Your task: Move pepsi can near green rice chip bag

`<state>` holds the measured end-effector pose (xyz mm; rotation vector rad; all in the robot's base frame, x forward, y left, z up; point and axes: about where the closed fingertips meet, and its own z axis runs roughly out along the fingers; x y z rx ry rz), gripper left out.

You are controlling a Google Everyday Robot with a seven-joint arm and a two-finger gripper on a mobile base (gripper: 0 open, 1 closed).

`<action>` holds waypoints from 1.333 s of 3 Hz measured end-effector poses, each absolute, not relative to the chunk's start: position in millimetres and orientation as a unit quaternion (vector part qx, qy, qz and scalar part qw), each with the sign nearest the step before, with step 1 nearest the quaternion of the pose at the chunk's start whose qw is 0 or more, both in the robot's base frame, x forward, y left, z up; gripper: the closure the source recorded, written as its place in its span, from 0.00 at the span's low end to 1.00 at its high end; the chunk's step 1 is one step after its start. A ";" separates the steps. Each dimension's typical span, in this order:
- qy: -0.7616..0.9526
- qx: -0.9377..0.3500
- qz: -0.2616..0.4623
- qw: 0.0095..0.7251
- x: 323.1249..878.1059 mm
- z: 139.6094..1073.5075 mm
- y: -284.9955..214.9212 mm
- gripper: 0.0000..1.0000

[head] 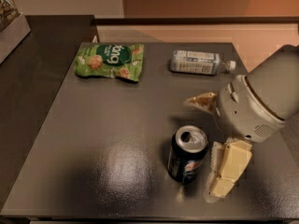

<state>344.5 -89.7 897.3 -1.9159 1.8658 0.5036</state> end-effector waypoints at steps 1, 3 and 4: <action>0.661 -0.692 0.198 0.213 340.8 894.4 -77.6 0.18; 0.650 -0.696 0.208 0.222 344.1 899.7 -68.4 0.65; 0.654 -0.692 0.197 0.233 358.8 913.6 -62.9 0.87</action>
Offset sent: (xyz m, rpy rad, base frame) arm -0.0024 0.0222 -0.0029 0.0799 0.0275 0.0445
